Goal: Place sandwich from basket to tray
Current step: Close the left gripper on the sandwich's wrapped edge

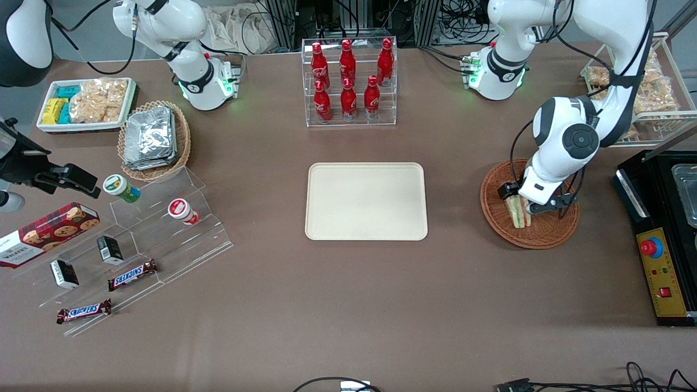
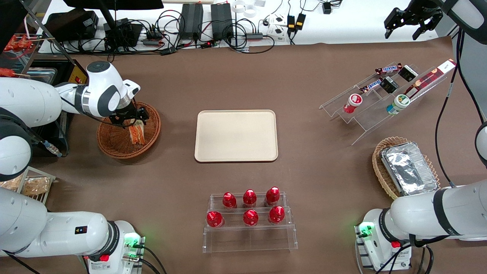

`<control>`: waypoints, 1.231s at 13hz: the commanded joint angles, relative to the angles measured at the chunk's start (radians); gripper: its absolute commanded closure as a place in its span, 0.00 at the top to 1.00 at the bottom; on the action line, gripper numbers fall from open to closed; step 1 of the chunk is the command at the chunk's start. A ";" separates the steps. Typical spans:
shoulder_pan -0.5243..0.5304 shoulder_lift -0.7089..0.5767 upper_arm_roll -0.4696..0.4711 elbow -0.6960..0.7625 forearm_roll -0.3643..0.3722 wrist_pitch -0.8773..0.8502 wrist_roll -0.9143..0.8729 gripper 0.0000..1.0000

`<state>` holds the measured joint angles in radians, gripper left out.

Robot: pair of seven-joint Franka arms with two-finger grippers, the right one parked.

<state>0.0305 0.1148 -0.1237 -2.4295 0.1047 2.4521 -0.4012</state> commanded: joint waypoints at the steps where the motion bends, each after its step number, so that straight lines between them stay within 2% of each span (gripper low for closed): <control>1: 0.009 0.009 -0.002 -0.006 0.026 0.030 -0.002 0.12; 2: 0.009 0.008 -0.002 -0.006 0.026 0.028 -0.002 0.00; 6: 0.011 -0.003 -0.001 -0.003 0.026 0.018 -0.002 0.00; 10: 0.025 -0.117 -0.004 0.071 0.026 -0.173 0.002 0.00; 12: 0.025 -0.153 -0.007 0.209 0.026 -0.374 0.031 0.00; 14: 0.017 -0.138 -0.008 0.419 0.020 -0.594 0.050 0.00; 16: 0.008 -0.104 -0.014 0.602 0.018 -0.736 0.070 0.00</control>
<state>0.0450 -0.0482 -0.1300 -2.0036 0.1157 1.8411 -0.3555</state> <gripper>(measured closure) 0.850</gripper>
